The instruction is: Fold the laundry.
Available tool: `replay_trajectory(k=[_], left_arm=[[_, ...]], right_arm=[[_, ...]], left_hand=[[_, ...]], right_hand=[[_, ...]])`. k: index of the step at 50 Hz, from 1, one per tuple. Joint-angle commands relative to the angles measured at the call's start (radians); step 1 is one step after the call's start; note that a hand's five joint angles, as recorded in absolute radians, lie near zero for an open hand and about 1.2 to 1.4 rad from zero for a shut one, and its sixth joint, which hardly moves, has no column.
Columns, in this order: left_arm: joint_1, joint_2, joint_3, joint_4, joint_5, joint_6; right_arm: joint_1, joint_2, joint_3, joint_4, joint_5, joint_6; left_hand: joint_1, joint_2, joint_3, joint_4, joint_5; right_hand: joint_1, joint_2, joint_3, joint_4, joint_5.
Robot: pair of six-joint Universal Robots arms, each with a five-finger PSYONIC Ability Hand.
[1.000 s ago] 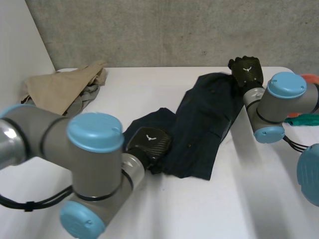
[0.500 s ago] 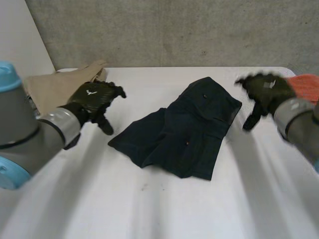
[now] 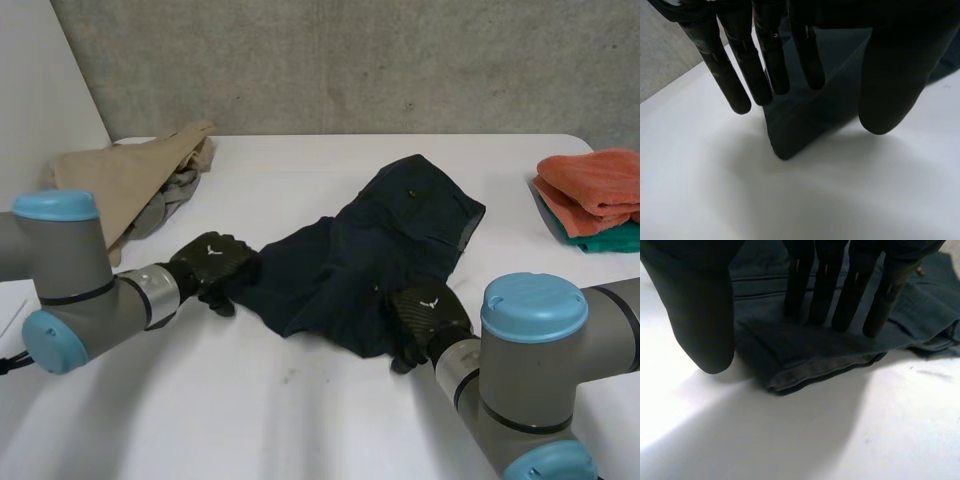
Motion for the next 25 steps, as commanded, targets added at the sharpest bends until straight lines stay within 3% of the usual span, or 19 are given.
replay_trajectory(k=[1, 10, 12, 13, 14, 17, 20, 25], left_arm=[[-0.042, -0.032, 0.023, 0.033, -0.008, -0.002], [-0.054, -0.064, 0.043, 0.066, -0.012, 0.000], [-0.056, -0.064, 0.050, 0.076, -0.026, 0.001], [-0.056, -0.064, 0.050, 0.081, -0.035, 0.001], [-0.057, -0.064, 0.051, 0.086, -0.048, 0.001], [-0.062, -0.057, 0.053, 0.115, -0.147, 0.001], [-0.069, 0.021, 0.045, 0.127, -0.215, -0.008], [-0.071, 0.261, 0.031, 0.145, -0.236, -0.069]], right_arm=[[-0.003, 0.016, -0.007, -0.072, 0.022, -0.054], [-0.005, 0.055, -0.021, -0.077, 0.025, -0.105], [-0.008, 0.062, -0.024, -0.078, 0.025, -0.106], [-0.011, 0.062, -0.027, -0.081, 0.026, -0.109], [-0.012, 0.061, -0.029, -0.083, 0.028, -0.113], [-0.014, 0.041, -0.041, -0.097, 0.049, -0.132], [-0.015, -0.046, -0.052, -0.098, 0.069, -0.171], [-0.015, -0.259, -0.101, -0.085, 0.061, -0.247]], left_hand=[[0.271, 0.274, 0.274, 0.273, 0.278], [0.473, 0.476, 0.476, 0.475, 0.480], [0.710, 0.713, 0.713, 0.713, 0.717], [0.719, 0.722, 0.722, 0.722, 0.727], [0.719, 0.723, 0.722, 0.722, 0.727], [0.719, 0.723, 0.722, 0.722, 0.727], [0.719, 0.723, 0.722, 0.722, 0.727], [0.719, 0.723, 0.722, 0.722, 0.727]], right_hand=[[0.135, 0.135, 0.135, 0.136, 0.133], [0.205, 0.205, 0.205, 0.206, 0.203], [0.392, 0.392, 0.392, 0.393, 0.390], [0.666, 0.667, 0.666, 0.668, 0.665], [0.787, 0.788, 0.787, 0.788, 0.785], [0.788, 0.789, 0.788, 0.790, 0.787], [0.788, 0.789, 0.788, 0.790, 0.787], [0.788, 0.789, 0.788, 0.790, 0.787]])
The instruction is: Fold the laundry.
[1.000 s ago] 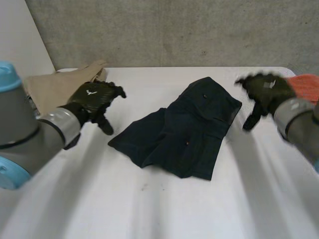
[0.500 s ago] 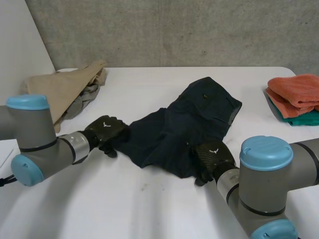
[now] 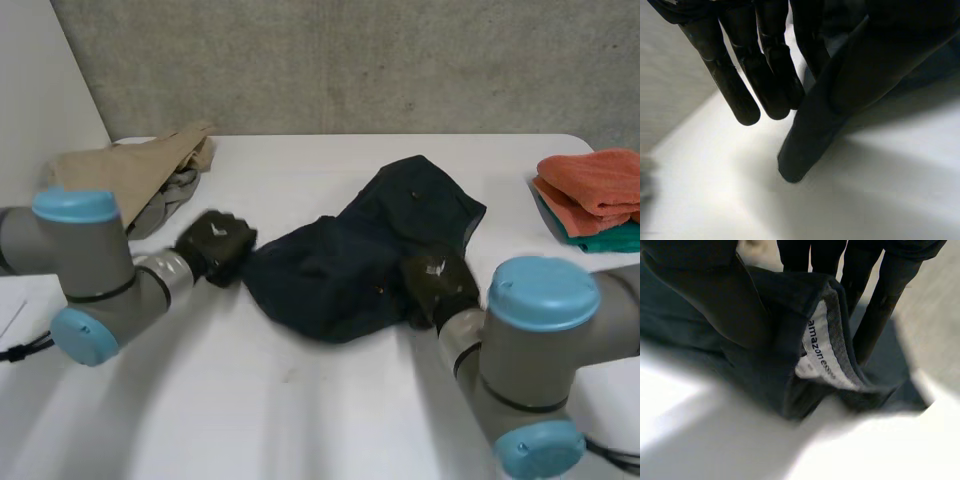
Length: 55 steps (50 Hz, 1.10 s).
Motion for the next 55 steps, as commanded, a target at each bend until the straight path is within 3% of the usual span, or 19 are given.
replay_trajectory(k=[1, 6, 11, 21, 29, 34, 40, 45, 48, 49, 51, 53, 54, 55], left_arm=[[-0.008, 0.286, -0.014, 0.038, -0.080, -0.080], [-0.004, 0.516, 0.005, 0.087, -0.087, -0.209], [0.006, 0.719, 0.058, 0.116, -0.150, -0.339], [-0.002, 0.769, 0.236, 0.116, -0.218, -0.373], [-0.007, 0.557, 0.302, 0.111, -0.199, -0.364], [-0.019, 0.297, 0.359, 0.116, -0.199, -0.320], [-0.036, 0.054, 0.450, 0.124, -0.199, -0.246], [-0.042, -0.193, 0.681, 0.136, -0.215, -0.209], [-0.044, -0.302, 0.836, 0.134, -0.215, -0.208], [-0.044, -0.324, 0.867, 0.134, -0.216, -0.208], [-0.048, -0.351, 0.910, 0.127, -0.218, -0.209], [-0.060, -0.351, 0.915, 0.121, -0.227, -0.209], [-0.065, -0.351, 0.910, 0.119, -0.233, -0.211], [-0.073, -0.348, 0.901, 0.116, -0.241, -0.214]], right_arm=[[-0.001, -0.272, -0.085, 0.020, 0.008, -0.116], [-0.002, -0.369, -0.270, 0.156, 0.010, -0.161], [-0.007, -0.413, -0.483, 0.299, 0.012, -0.161], [-0.022, -0.458, -0.719, 0.357, 0.025, -0.162], [-0.030, -0.323, -0.704, 0.361, 0.039, -0.145], [-0.036, -0.173, -0.684, 0.341, 0.056, -0.109], [-0.074, 0.051, -0.686, 0.240, 0.074, -0.037], [-0.076, 0.195, -0.712, 0.059, 0.119, -0.032], [-0.076, 0.260, -0.727, -0.089, 0.137, -0.046], [-0.076, 0.271, -0.730, -0.118, 0.134, -0.047], [-0.077, 0.295, -0.750, -0.153, 0.108, -0.064], [-0.079, 0.295, -0.759, -0.135, 0.091, -0.076], [-0.079, 0.285, -0.761, -0.100, 0.073, -0.090], [-0.078, 0.277, -0.759, -0.075, 0.067, -0.096]], left_hand=[[0.242, 0.201, 0.207, 0.200, 0.230], [0.242, 0.201, 0.207, 0.200, 0.230], [0.242, 0.201, 0.207, 0.200, 0.230], [0.242, 0.201, 0.207, 0.200, 0.230], [0.242, 0.201, 0.207, 0.200, 0.230], [0.242, 0.201, 0.207, 0.200, 0.230], [0.242, 0.201, 0.207, 0.200, 0.230], [0.242, 0.201, 0.207, 0.200, 0.230], [0.242, 0.201, 0.207, 0.200, 0.230], [0.126, 0.085, 0.091, 0.084, 0.114], [-0.821, -0.862, -0.856, -0.863, -0.833], [-0.833, -0.874, -0.867, -0.874, -0.844], [-0.975, -1.016, -1.010, -1.017, -0.986], [-0.980, -1.021, -1.015, -1.022, -0.991]], right_hand=[[0.285, 0.216, 0.225, 0.205, 0.247], [0.285, 0.216, 0.225, 0.205, 0.247], [0.285, 0.216, 0.225, 0.205, 0.247], [0.285, 0.216, 0.225, 0.205, 0.247], [0.285, 0.216, 0.225, 0.205, 0.247], [0.285, 0.216, 0.225, 0.205, 0.247], [0.285, 0.216, 0.225, 0.205, 0.247], [0.285, 0.216, 0.225, 0.205, 0.247], [-0.556, -0.626, -0.616, -0.636, -0.594], [-0.873, -0.943, -0.934, -0.953, -0.911], [-0.937, -1.006, -0.997, -1.017, -0.975], [-0.937, -1.006, -0.997, -1.017, -0.975], [-0.937, -1.006, -0.997, -1.017, -0.975], [-0.937, -1.006, -0.997, -1.017, -0.975]])
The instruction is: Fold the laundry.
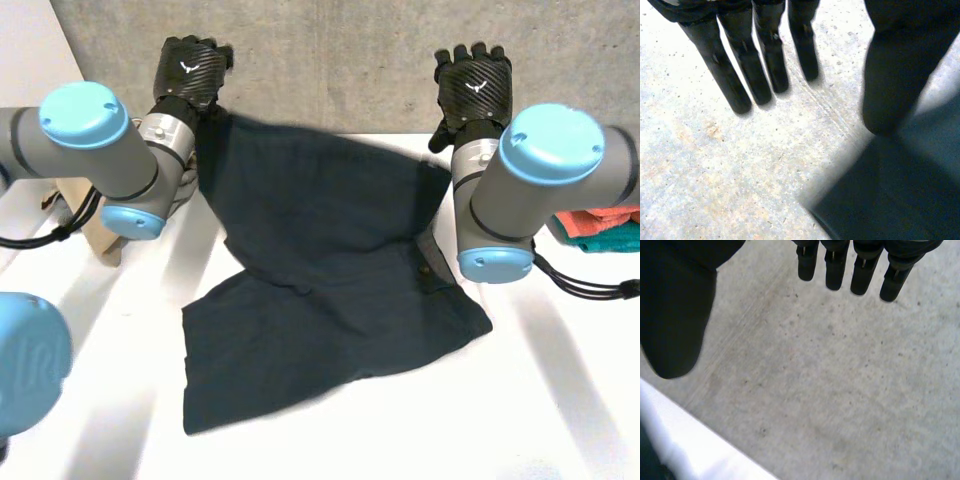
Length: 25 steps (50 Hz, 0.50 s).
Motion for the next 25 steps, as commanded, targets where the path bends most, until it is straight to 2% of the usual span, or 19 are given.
replay_trajectory(k=[1, 4, 5, 8, 9, 10, 15, 19, 22, 25], left_arm=[[-0.038, -0.016, 0.036, -0.027, -0.047, -0.009], [-0.046, 0.056, -0.044, -0.045, -0.086, -0.009], [-0.043, 0.126, -0.119, -0.062, -0.108, -0.007], [-0.047, 0.259, -0.298, -0.096, -0.144, -0.007], [-0.052, 0.298, -0.357, -0.108, -0.150, -0.007], [-0.054, 0.329, -0.400, -0.119, -0.155, -0.006], [-0.067, 0.575, -0.777, -0.233, -0.165, -0.015], [-0.115, 0.703, -1.016, -0.318, -0.164, -0.024], [-0.147, 0.784, -1.187, -0.349, -0.158, -0.027], [-0.175, 0.821, -1.320, -0.344, -0.156, -0.026]], right_arm=[[-0.001, -0.005, -0.022, 0.036, -0.055, -0.050], [-0.007, -0.067, 0.007, 0.145, -0.072, -0.058], [-0.007, -0.087, 0.027, 0.183, -0.082, -0.059], [-0.025, -0.164, 0.122, 0.303, -0.150, -0.079], [-0.036, -0.187, 0.151, 0.333, -0.176, -0.088], [-0.059, -0.233, 0.221, 0.393, -0.240, -0.113], [-0.113, -0.322, 0.432, 0.527, -0.381, -0.205], [-0.154, -0.353, 0.597, 0.527, -0.440, -0.281], [-0.199, -0.364, 0.738, 0.448, -0.475, -0.352], [-0.214, -0.364, 0.803, 0.375, -0.503, -0.386]], left_hand=[[-0.333, -0.413, -0.441, -0.434, -0.430], [-0.333, -0.413, -0.441, -0.434, -0.430], [-0.333, -0.413, -0.441, -0.434, -0.430], [-0.333, -0.413, -0.441, -0.434, -0.430], [-0.333, -0.413, -0.441, -0.434, -0.430], [-0.333, -0.413, -0.441, -0.434, -0.430], [-0.309, -0.388, -0.416, -0.410, -0.406], [-0.265, -0.344, -0.373, -0.366, -0.362], [-0.192, -0.271, -0.299, -0.293, -0.289], [-0.095, -0.174, -0.202, -0.195, -0.191]], right_hand=[[-0.071, -0.069, -0.087, -0.092, -0.082], [-0.071, -0.069, -0.087, -0.092, -0.082], [-0.071, -0.069, -0.087, -0.092, -0.082], [-0.071, -0.069, -0.087, -0.092, -0.082], [-0.071, -0.069, -0.087, -0.092, -0.082], [-0.071, -0.069, -0.087, -0.092, -0.082], [-0.058, -0.056, -0.074, -0.079, -0.069], [0.106, 0.109, 0.091, 0.085, 0.095], [0.279, 0.282, 0.264, 0.258, 0.268], [0.323, 0.326, 0.308, 0.303, 0.312]])
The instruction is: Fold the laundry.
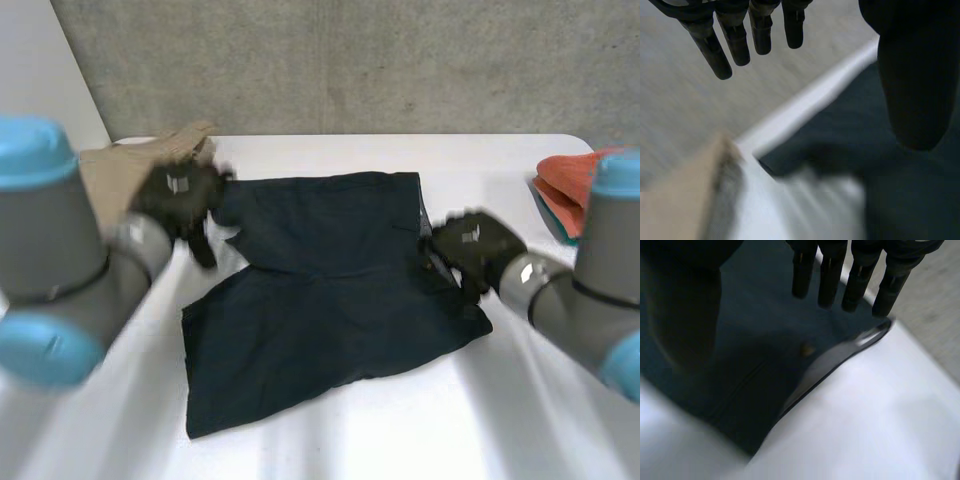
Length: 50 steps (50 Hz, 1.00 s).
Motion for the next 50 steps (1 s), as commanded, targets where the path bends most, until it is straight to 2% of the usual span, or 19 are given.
replay_trajectory(k=[1, 7, 10, 12, 13, 16, 17, 18, 20, 25, 27, 32, 36, 37, 39, 41, 44, 50], left_arm=[[-0.082, 0.150, -0.384, -0.054, 0.015, -0.007], [-0.110, 0.122, -0.495, 0.027, 0.014, -0.007], [-0.110, 0.079, -0.510, 0.080, 0.012, -0.007], [-0.111, 0.059, -0.512, 0.105, 0.012, -0.007], [-0.111, 0.053, -0.512, 0.119, 0.011, -0.006], [-0.111, 0.036, -0.512, 0.179, 0.006, -0.006], [-0.111, 0.033, -0.512, 0.191, 0.008, -0.004], [-0.113, 0.033, -0.513, 0.212, 0.005, -0.001], [-0.113, 0.032, -0.513, 0.225, 0.003, -0.001], [-0.111, 0.047, -0.509, 0.229, -0.005, 0.008], [-0.113, 0.100, -0.507, 0.222, -0.018, 0.011], [-0.119, 0.252, -0.518, 0.148, -0.028, 0.013], [-0.139, 0.377, -0.509, -0.039, -0.015, 0.014], [-0.150, 0.398, -0.507, -0.123, -0.002, 0.019], [-0.162, 0.420, -0.506, -0.224, 0.024, 0.028], [-0.180, 0.420, -0.507, -0.334, 0.056, 0.045], [-0.191, 0.414, -0.504, -0.363, 0.084, 0.060], [-0.190, 0.348, -0.481, -0.203, 0.081, 0.069]], right_arm=[[-0.070, -0.010, 0.253, -0.191, -0.086, -0.129], [-0.092, 0.005, 0.298, -0.314, -0.123, -0.123], [-0.092, 0.036, 0.298, -0.377, -0.125, -0.120], [-0.089, 0.052, 0.297, -0.421, -0.117, -0.115], [-0.087, 0.054, 0.297, -0.429, -0.113, -0.113], [-0.089, 0.054, 0.304, -0.439, -0.105, -0.113], [-0.089, 0.054, 0.306, -0.439, -0.104, -0.113], [-0.090, 0.051, 0.309, -0.437, -0.101, -0.112], [-0.093, 0.030, 0.324, -0.434, -0.093, -0.104], [-0.095, -0.087, 0.367, -0.393, -0.090, -0.090], [-0.095, -0.115, 0.378, -0.359, -0.090, -0.095], [-0.098, -0.236, 0.395, -0.123, -0.084, -0.147], [-0.147, -0.328, 0.396, 0.144, -0.042, -0.240], [-0.153, -0.339, 0.396, 0.187, -0.033, -0.257], [-0.173, -0.375, 0.395, 0.331, 0.014, -0.315], [-0.178, -0.391, 0.393, 0.396, 0.028, -0.348], [-0.173, -0.395, 0.380, 0.382, 0.036, -0.351], [-0.158, -0.377, 0.384, 0.238, 0.039, -0.333]], left_hand=[[0.208, 0.192, 0.189, 0.194, 0.186], [0.202, 0.186, 0.183, 0.188, 0.180], [0.205, 0.189, 0.186, 0.191, 0.183], [0.216, 0.201, 0.198, 0.202, 0.194], [0.228, 0.212, 0.209, 0.214, 0.206], [0.556, 0.540, 0.537, 0.542, 0.534], [0.702, 0.686, 0.683, 0.688, 0.680], [0.951, 0.935, 0.932, 0.937, 0.929], [1.187, 1.171, 1.168, 1.173, 1.165], [1.188, 1.172, 1.169, 1.174, 1.166], [1.188, 1.172, 1.169, 1.174, 1.166], [1.188, 1.172, 1.169, 1.174, 1.166], [1.188, 1.172, 1.169, 1.174, 1.166], [1.188, 1.172, 1.169, 1.174, 1.166], [1.188, 1.172, 1.169, 1.174, 1.166], [1.188, 1.172, 1.169, 1.174, 1.166], [1.188, 1.172, 1.169, 1.174, 1.166], [1.188, 1.172, 1.169, 1.174, 1.166]], right_hand=[[0.210, 0.206, 0.210, 0.211, 0.203], [0.272, 0.267, 0.271, 0.272, 0.264], [0.670, 0.665, 0.670, 0.671, 0.663], [1.015, 1.010, 1.015, 1.015, 1.008], [1.017, 1.012, 1.016, 1.017, 1.009], [1.017, 1.012, 1.016, 1.017, 1.009], [1.017, 1.012, 1.016, 1.017, 1.009], [1.017, 1.012, 1.016, 1.017, 1.009], [1.017, 1.012, 1.016, 1.017, 1.009], [1.017, 1.012, 1.016, 1.017, 1.009], [1.017, 1.012, 1.016, 1.017, 1.009], [1.017, 1.012, 1.016, 1.017, 1.009], [1.017, 1.012, 1.016, 1.017, 1.009], [1.017, 1.012, 1.016, 1.017, 1.009], [1.017, 1.012, 1.016, 1.017, 1.009], [1.017, 1.012, 1.016, 1.017, 1.009], [1.017, 1.012, 1.016, 1.017, 1.009], [1.017, 1.012, 1.016, 1.017, 1.009]])
